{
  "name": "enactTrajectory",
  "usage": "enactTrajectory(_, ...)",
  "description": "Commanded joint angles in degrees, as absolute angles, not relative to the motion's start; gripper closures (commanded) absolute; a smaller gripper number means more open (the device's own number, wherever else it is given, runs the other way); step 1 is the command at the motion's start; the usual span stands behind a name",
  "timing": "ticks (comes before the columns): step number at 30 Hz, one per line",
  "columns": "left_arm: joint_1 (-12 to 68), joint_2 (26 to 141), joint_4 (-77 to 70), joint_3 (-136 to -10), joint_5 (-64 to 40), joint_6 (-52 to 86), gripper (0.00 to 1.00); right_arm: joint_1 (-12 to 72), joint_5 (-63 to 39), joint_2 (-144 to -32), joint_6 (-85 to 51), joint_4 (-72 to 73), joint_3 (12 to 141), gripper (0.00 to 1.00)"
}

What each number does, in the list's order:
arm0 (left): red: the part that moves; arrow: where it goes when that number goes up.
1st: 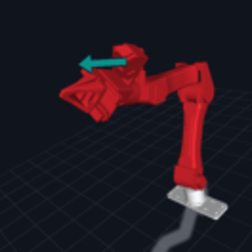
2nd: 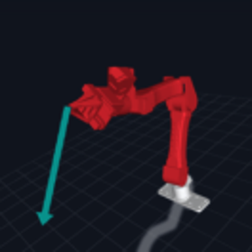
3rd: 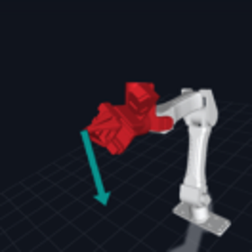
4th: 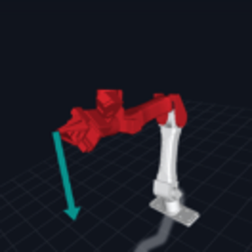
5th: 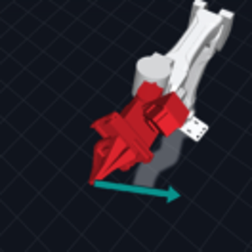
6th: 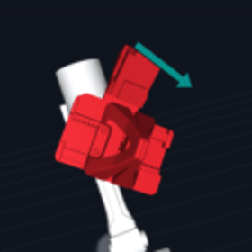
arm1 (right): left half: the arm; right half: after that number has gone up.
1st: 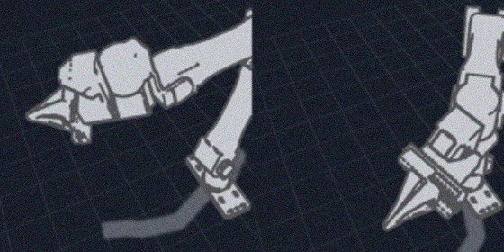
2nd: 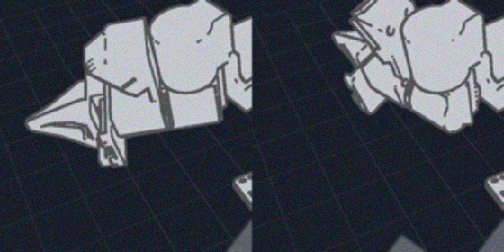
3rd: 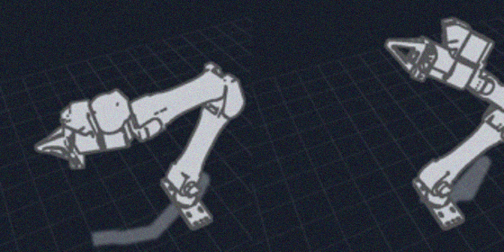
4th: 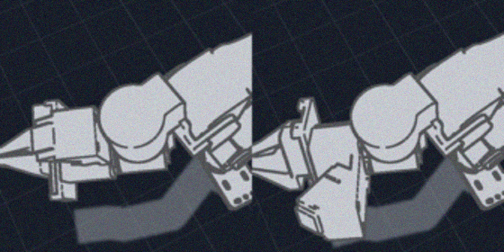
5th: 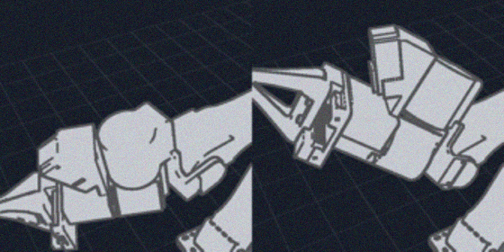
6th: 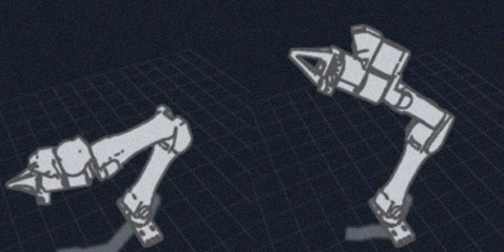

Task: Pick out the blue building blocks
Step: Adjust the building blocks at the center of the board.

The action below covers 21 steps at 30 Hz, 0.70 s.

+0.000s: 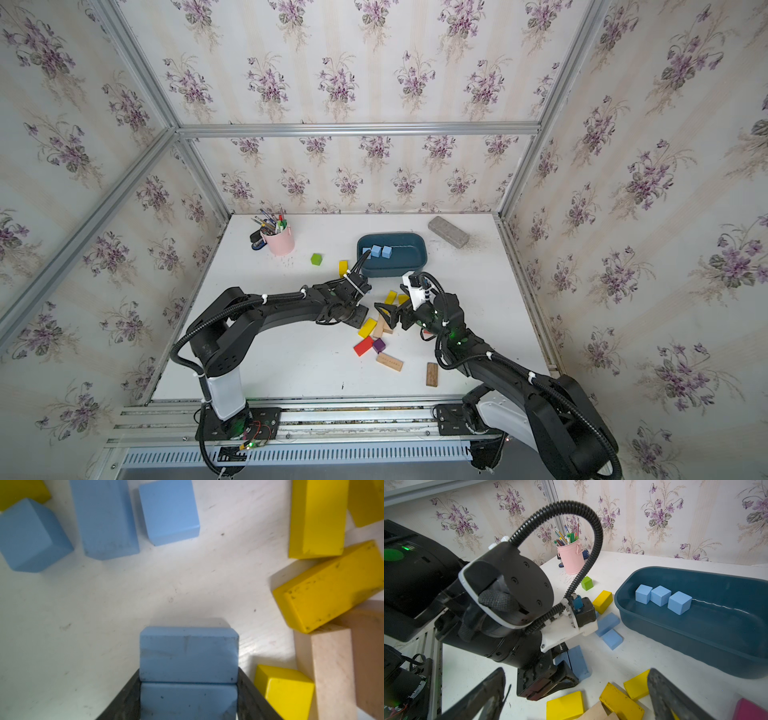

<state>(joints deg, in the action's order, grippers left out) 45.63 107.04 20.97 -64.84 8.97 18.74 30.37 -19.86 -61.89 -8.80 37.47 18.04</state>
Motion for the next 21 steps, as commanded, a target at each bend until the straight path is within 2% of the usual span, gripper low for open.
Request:
enactTrajectory(1, 45.5, 105.8, 22.3, -64.5, 9.6, 19.3, 0.44, 30.4, -19.6, -62.1, -8.3, 39.3, 18.4, 0.0)
enactTrajectory(3, 45.5, 105.2, 22.3, -64.3, 9.9, 19.5, 0.44, 30.4, -19.6, -62.0, -8.3, 39.2, 18.4, 0.0)
enactTrajectory(4, 45.5, 105.1, 22.3, -64.1, 10.1, 19.4, 0.48, 30.4, -19.5, -62.0, -8.3, 39.2, 18.4, 0.0)
enactTrajectory(7, 45.5, 105.1, 22.3, -64.0, 10.0, 19.3, 0.46, 30.4, -19.6, -62.0, -8.3, 39.2, 18.4, 0.0)
enactTrajectory(8, 45.4, 105.2, 22.3, -63.9, 10.0, 19.3, 0.41, 30.4, -19.6, -62.1, -8.3, 39.2, 18.4, 0.0)
enactTrajectory(12, 45.4, 106.1, 22.3, -63.9, 9.4, 19.6, 0.38, 30.4, -19.5, -62.1, -8.3, 39.2, 18.4, 0.0)
enactTrajectory(21, 45.4, 106.0, 22.3, -63.1, 8.2, 20.1, 0.24, 30.4, -19.2, -62.1, -8.2, 39.0, 18.4, 0.0)
